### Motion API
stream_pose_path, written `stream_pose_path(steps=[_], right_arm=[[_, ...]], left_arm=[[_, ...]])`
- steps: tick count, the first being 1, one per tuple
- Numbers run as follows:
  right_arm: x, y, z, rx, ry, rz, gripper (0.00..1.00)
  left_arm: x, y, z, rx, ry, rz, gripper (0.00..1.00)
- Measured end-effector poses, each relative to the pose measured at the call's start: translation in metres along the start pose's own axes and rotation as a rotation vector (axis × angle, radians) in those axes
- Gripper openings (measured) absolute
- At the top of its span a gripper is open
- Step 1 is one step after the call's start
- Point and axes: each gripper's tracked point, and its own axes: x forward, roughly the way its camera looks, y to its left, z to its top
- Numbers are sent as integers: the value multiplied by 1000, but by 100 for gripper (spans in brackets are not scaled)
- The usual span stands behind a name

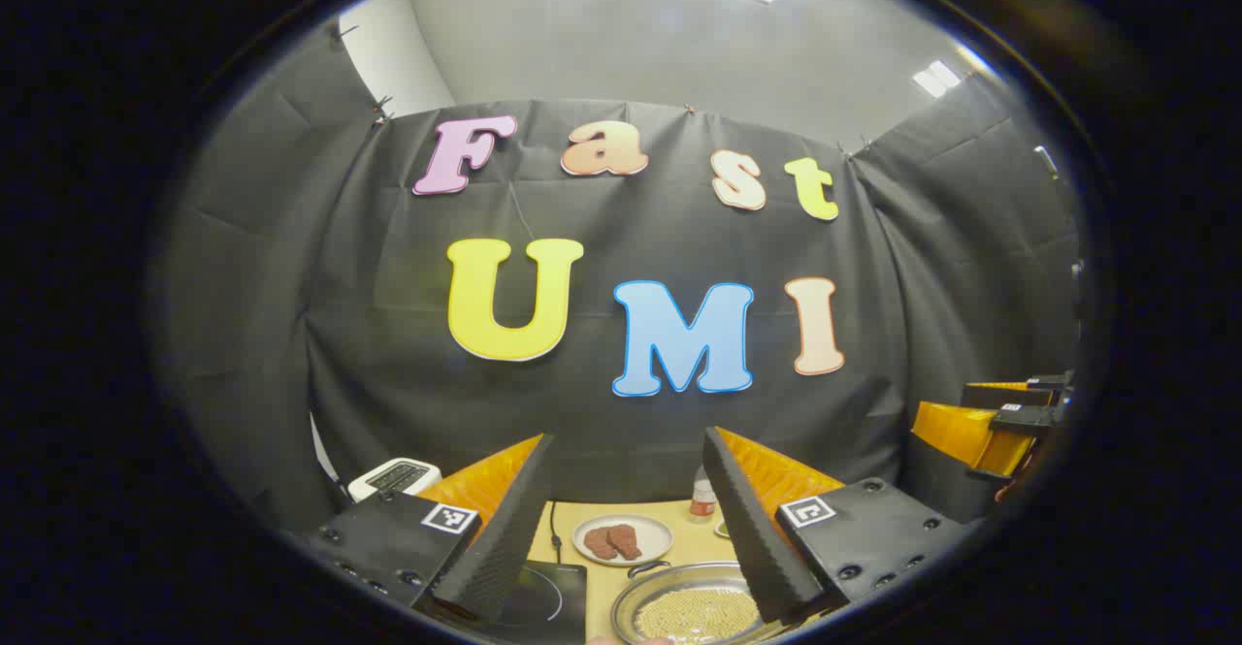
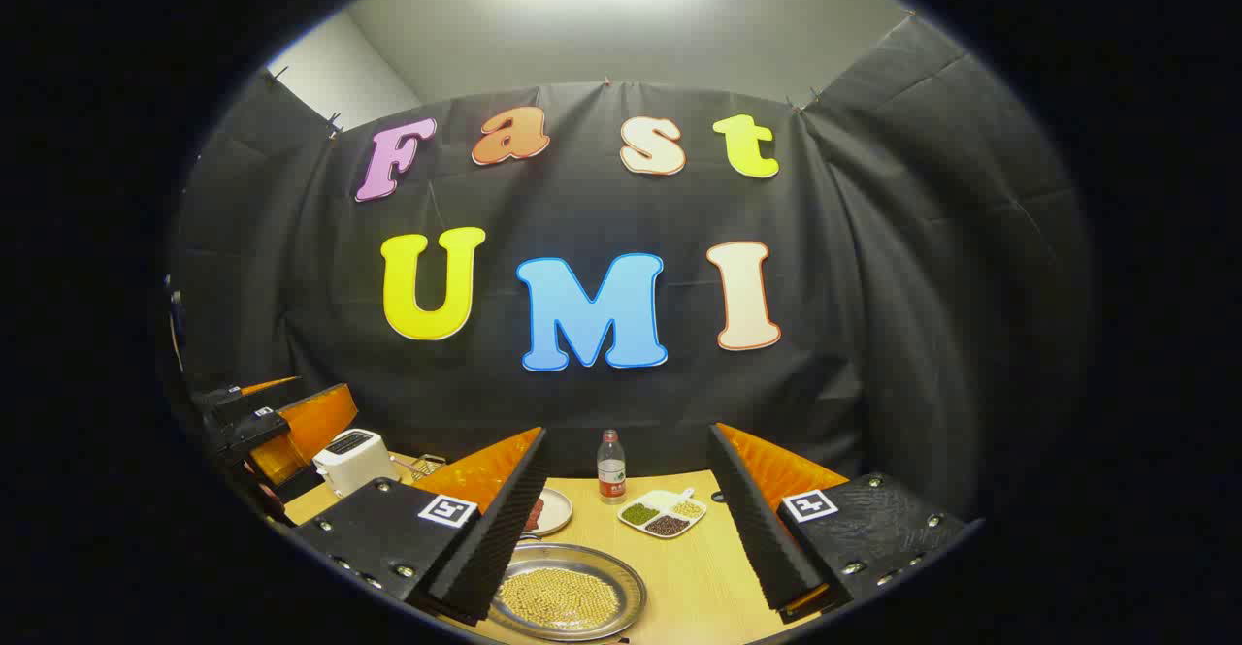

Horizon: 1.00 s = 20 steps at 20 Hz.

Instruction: First push the handle of the pot to place it horizontally, then grasp the pot with both hands and set it on the induction cooktop.

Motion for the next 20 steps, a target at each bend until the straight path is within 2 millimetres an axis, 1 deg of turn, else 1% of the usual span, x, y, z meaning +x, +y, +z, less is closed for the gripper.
stream_pose_path(steps=[2,4,7,11,13,14,15,16,19,20], right_arm=[[-3,2,0,1,-1,-1,99],[-5,3,1,4,-2,-5,99],[-7,3,4,10,-9,-11,99],[-6,2,5,6,-10,-18,99],[-4,2,6,11,-11,-21,99],[-3,2,7,11,-11,-22,99],[-3,2,5,9,-10,-23,99],[-2,3,5,6,-7,-22,99],[1,4,-1,4,5,-16,99],[2,4,-4,4,13,-14,99]], left_arm=[[-2,4,-2,7,6,2,92],[-8,7,-2,-1,8,0,100],[-8,8,3,3,2,-6,100],[-13,11,4,20,-1,-1,100],[-12,14,2,21,5,1,100],[-12,15,2,21,5,1,92],[-13,17,2,23,7,2,92],[-14,20,1,25,10,7,100],[-14,26,-1,23,19,18,100],[-13,27,-3,23,23,19,97]])
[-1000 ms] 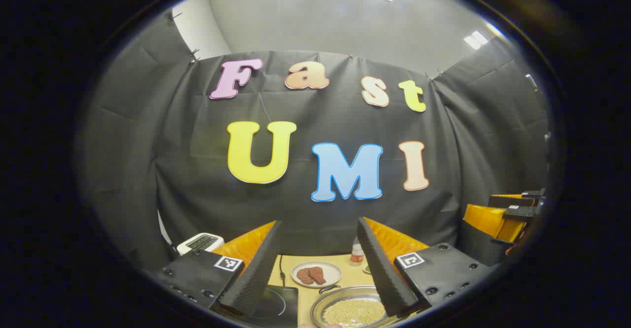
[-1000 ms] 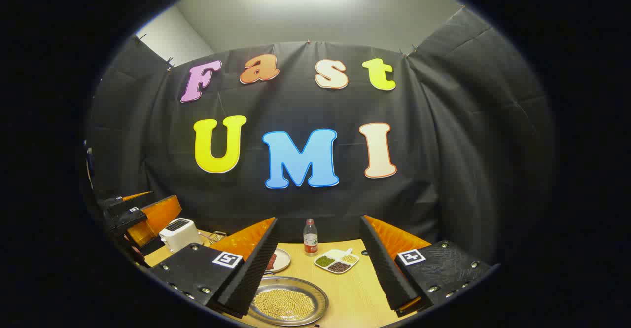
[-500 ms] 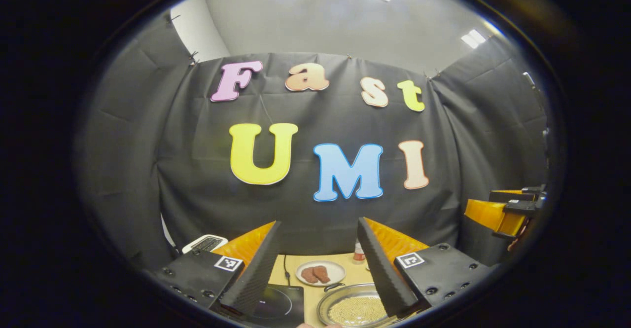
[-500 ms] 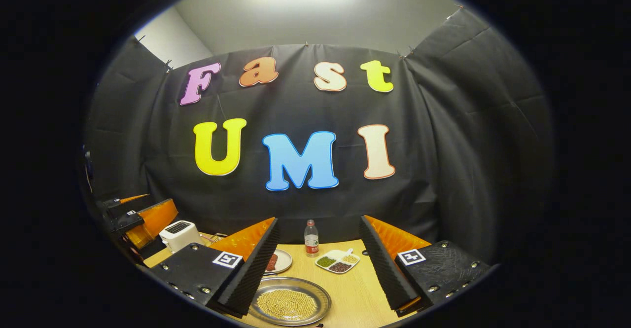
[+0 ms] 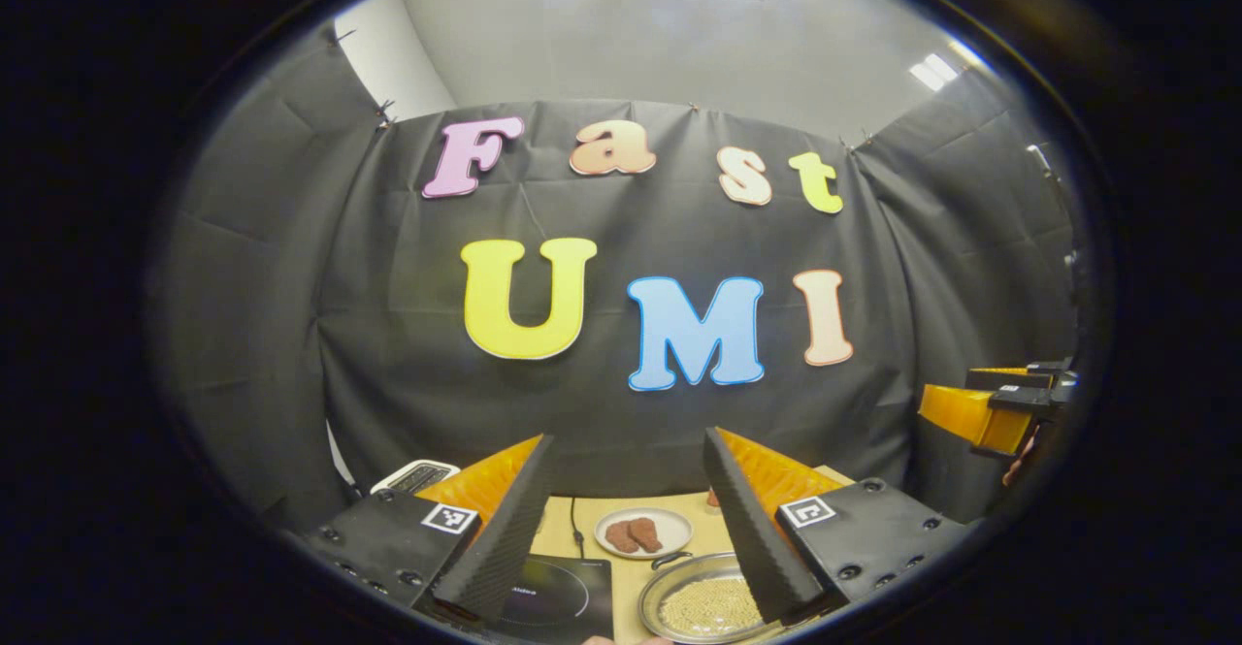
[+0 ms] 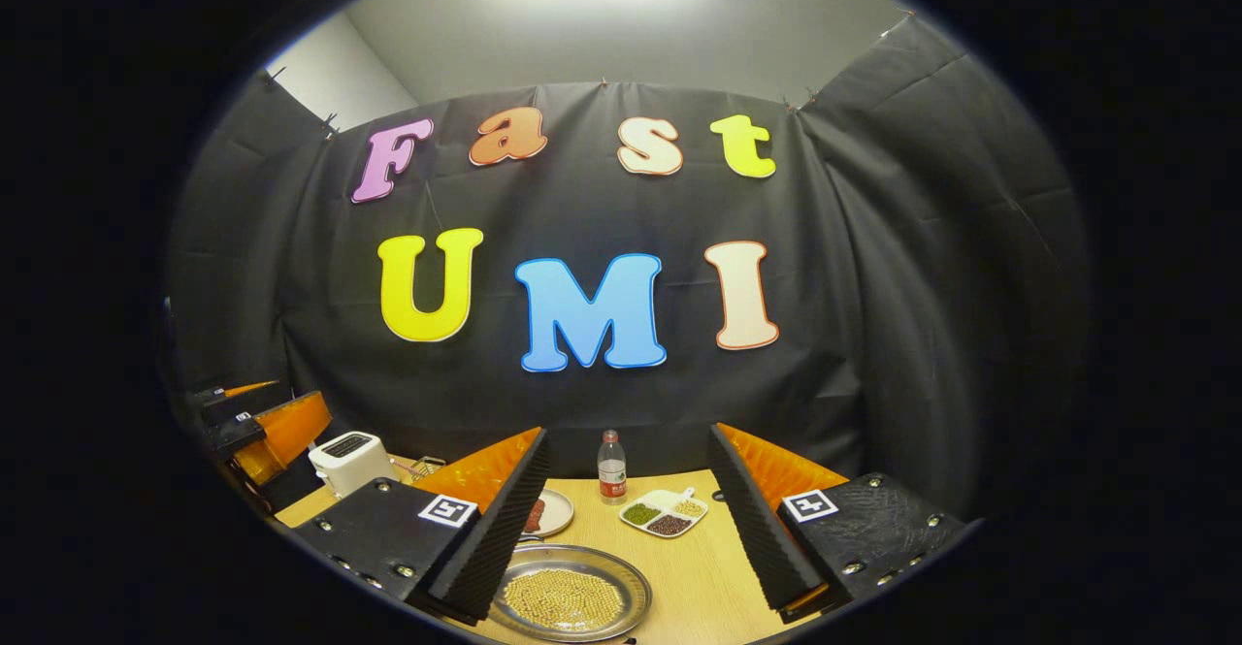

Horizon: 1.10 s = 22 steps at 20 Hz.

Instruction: First push the handle of the pot to place it horizontally, then grasp the pot with both hands and set it on the induction cooktop.

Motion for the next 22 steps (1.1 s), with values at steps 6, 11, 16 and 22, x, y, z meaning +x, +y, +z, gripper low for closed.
stream_pose_path(steps=[6,11,16,22], right_arm=[[2,0,-31,-7,72,16,99],[-4,10,-83,-25,187,58,99],[-14,25,-140,-19,332,120,94],[-30,43,-205,-24,524,190,42]], left_arm=[[1,3,-8,0,18,9,100],[2,4,-23,-5,46,15,92],[0,7,-36,2,75,24,98],[-5,10,-49,1,100,36,100]])
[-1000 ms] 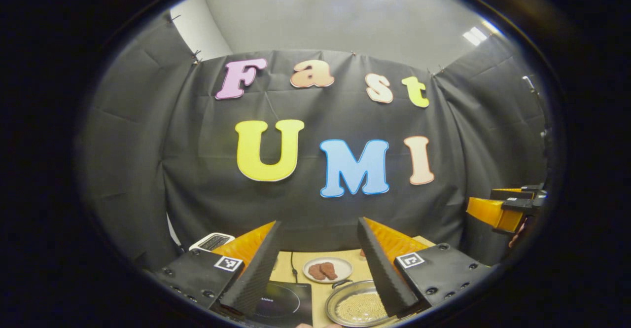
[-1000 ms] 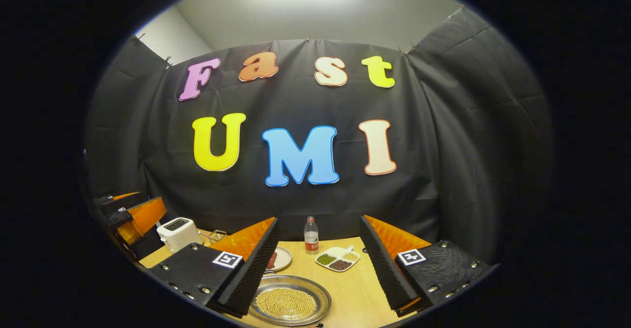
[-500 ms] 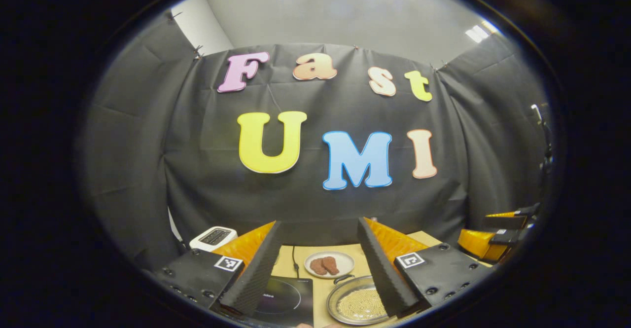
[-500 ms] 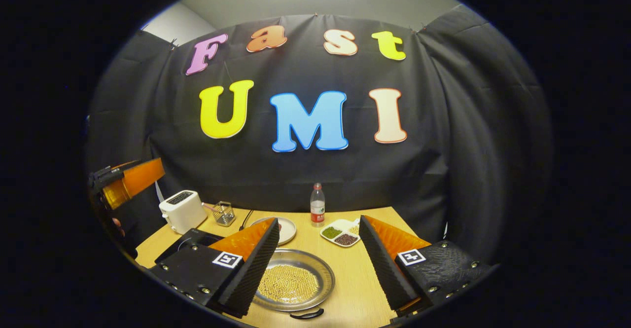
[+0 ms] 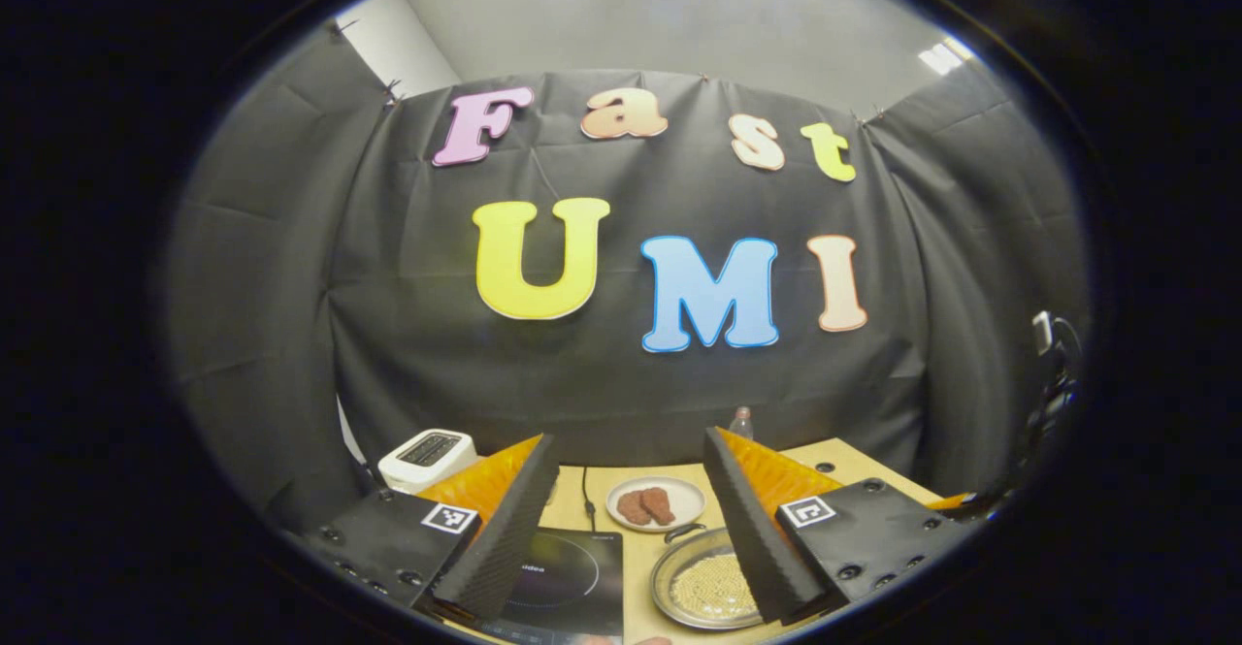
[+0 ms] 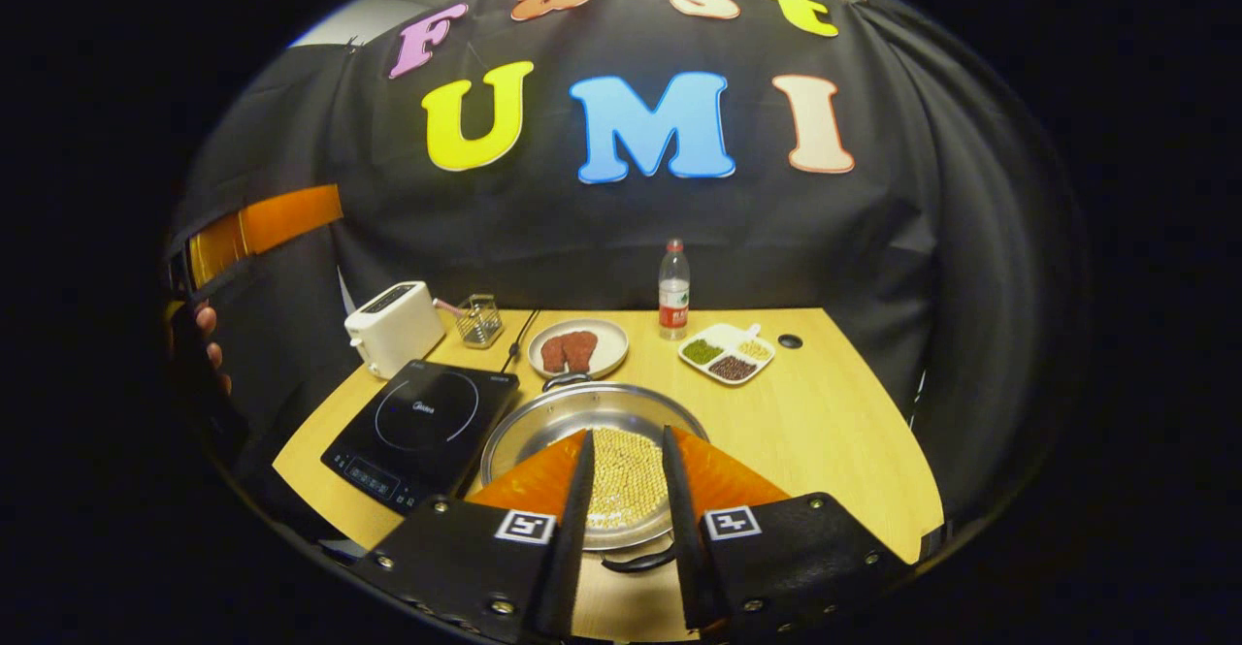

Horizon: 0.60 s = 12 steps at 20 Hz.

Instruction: First push the handle of the pot to place it horizontally, then grasp the pot with both hands and set it on the induction cooktop.

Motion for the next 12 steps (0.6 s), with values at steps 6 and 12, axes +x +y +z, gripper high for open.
stream_pose_path(steps=[6,12], right_arm=[[10,16,-67,44,241,62,7],[12,30,-118,50,394,125,7]], left_arm=[[-3,5,-15,9,37,18,98],[-11,17,-23,12,58,47,98]])
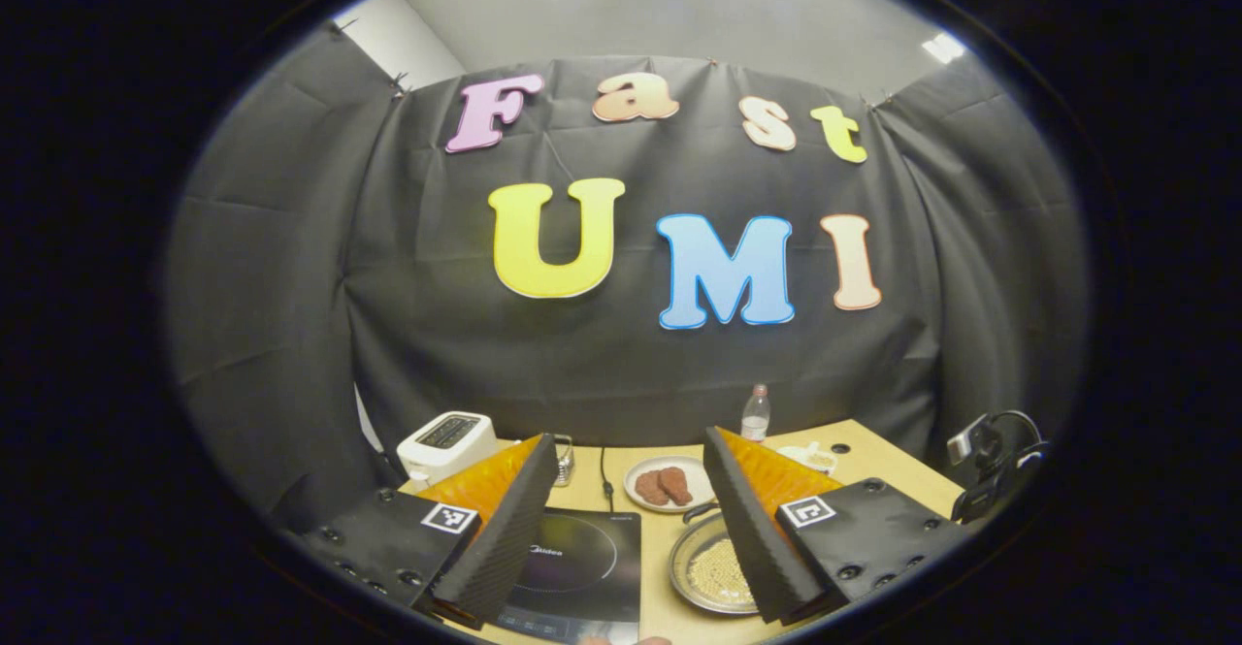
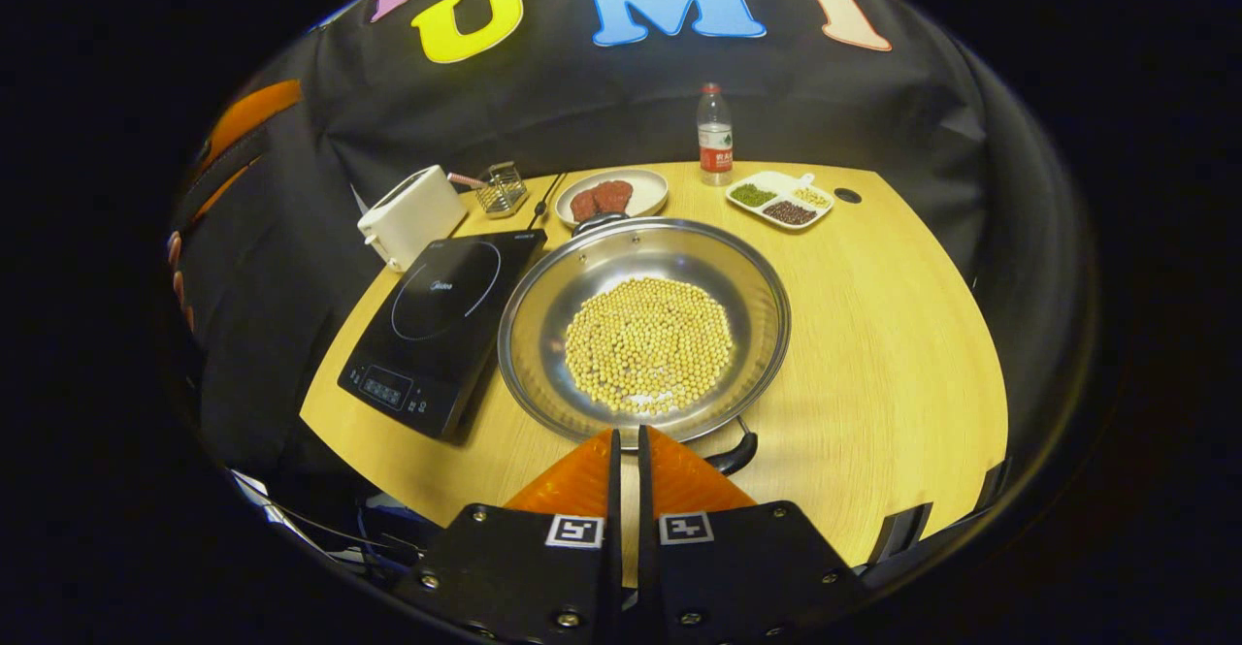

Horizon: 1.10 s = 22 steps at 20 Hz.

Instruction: First push the handle of the pot to place it horizontally, then grasp the pot with both hands and set it on the induction cooktop.

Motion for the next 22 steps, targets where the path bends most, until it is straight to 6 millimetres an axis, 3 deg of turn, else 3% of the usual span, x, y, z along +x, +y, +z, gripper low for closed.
stream_pose_path(steps=[6,9,10,11,12,15,17,22], right_arm=[[23,9,-28,4,124,28,7],[33,13,-34,57,163,38,7],[36,12,-35,66,171,37,7],[39,11,-36,75,174,34,7],[42,8,-36,81,180,28,7],[46,-2,-41,100,190,3,7],[42,-7,-38,122,187,-11,1],[47,-29,-35,141,173,-52,1]], left_arm=[[-8,13,-12,2,27,36,97],[-6,17,-12,4,36,44,97],[-6,18,-15,4,38,47,92],[-6,19,-17,3,41,48,96],[-5,20,-17,3,43,48,100],[-2,19,-20,5,50,47,100],[1,16,-22,9,56,43,100],[10,8,-22,13,60,25,98]])
